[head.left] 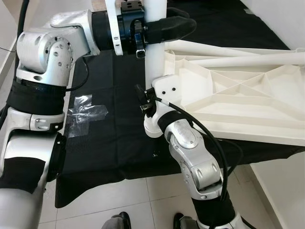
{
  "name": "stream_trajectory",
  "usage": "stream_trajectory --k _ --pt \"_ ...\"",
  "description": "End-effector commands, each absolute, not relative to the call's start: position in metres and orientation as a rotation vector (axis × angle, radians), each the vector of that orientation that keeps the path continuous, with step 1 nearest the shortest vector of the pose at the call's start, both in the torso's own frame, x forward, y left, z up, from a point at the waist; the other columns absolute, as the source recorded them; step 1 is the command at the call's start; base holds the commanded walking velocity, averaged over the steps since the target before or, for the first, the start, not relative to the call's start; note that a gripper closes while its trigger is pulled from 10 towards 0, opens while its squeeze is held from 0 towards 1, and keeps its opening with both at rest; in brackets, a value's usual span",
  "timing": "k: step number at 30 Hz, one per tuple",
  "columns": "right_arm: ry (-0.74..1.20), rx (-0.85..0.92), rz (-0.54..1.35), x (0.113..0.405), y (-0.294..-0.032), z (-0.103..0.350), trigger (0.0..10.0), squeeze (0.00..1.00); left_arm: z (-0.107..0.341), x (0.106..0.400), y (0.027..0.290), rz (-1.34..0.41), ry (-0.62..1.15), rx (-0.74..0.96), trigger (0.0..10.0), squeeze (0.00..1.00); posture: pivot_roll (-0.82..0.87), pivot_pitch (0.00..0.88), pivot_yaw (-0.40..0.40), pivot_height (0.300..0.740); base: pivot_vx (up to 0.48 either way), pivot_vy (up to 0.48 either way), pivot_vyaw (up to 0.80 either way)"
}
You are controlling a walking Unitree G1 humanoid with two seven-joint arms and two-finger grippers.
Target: Building children table
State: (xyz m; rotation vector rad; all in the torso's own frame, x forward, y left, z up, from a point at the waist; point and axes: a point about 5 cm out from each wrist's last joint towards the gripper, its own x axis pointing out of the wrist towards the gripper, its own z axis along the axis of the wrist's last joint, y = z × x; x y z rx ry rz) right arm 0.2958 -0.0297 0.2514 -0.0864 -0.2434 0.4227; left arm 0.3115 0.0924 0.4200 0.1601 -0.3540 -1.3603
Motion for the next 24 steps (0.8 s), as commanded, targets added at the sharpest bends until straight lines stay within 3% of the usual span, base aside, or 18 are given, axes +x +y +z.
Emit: stream_trajectory --k 1,2,4,5,11,14,15,18,21,24 --pt "-0.194 -0.03 0.527 0.295 -0.012 0.246 10.0 0.0 0.417 0.312 0.091 -1.368 -0.328 0.182 0.0 0.0 0.05 0.252 0.049 0.74 0.0 0.0 0.0" --pt "-0.202 -0.023 0.572 0.295 -0.013 0.248 10.0 0.44 0.416 0.312 0.091 -1.373 -0.324 0.193 0.0 0.0 0.05 0.255 0.049 0.74 0.0 0.0 0.0" --pt "-0.207 -0.017 0.604 0.296 -0.013 0.249 10.0 0.44 0.415 0.312 0.091 -1.376 -0.322 0.202 0.0 0.0 0.05 0.255 0.049 0.74 0.0 0.0 0.0" --pt "-0.224 -0.007 0.658 0.297 -0.015 0.254 10.0 1.0 0.414 0.312 0.091 -1.38 -0.321 0.209 0.0 0.0 0.05 0.257 0.048 0.74 0.0 0.0 0.0" --pt "-0.313 -0.079 0.964 0.313 -0.035 0.285 10.0 1.0 0.412 0.308 0.09 -1.414 -0.321 0.22 0.0 0.0 0.05 0.26 0.046 0.74 0.0 0.0 0.0" --pt "-0.313 -0.107 1.001 0.315 -0.037 0.287 10.0 1.0 0.412 0.307 0.09 -1.418 -0.322 0.22 0.0 0.0 0.05 0.262 0.047 0.74 0.0 0.0 0.0" --pt "-0.318 -0.15 1.065 0.317 -0.04 0.29 10.0 0.0 0.411 0.306 0.089 -1.425 -0.322 0.217 0.0 0.0 0.05 0.263 0.047 0.74 0.0 0.0 0.0" --pt "-0.312 -0.27 1.205 0.325 -0.045 0.292 10.0 0.0 0.412 0.304 0.087 -1.438 -0.323 0.214 0.0 0.0 0.05 0.266 0.046 0.74 0.0 0.0 0.0" --pt "-0.302 -0.282 1.213 0.327 -0.046 0.292 10.0 0.0 0.412 0.304 0.086 -1.439 -0.323 0.214 0.0 0.0 0.05 0.266 0.046 0.74 0.0 0.0 0.0" --pt "-0.247 -0.281 1.337 0.332 -0.046 0.289 10.0 0.0 0.413 0.301 0.085 -1.442 -0.327 0.21 0.0 0.0 0.06 0.272 0.042 0.74 0.0 0.0 0.0"
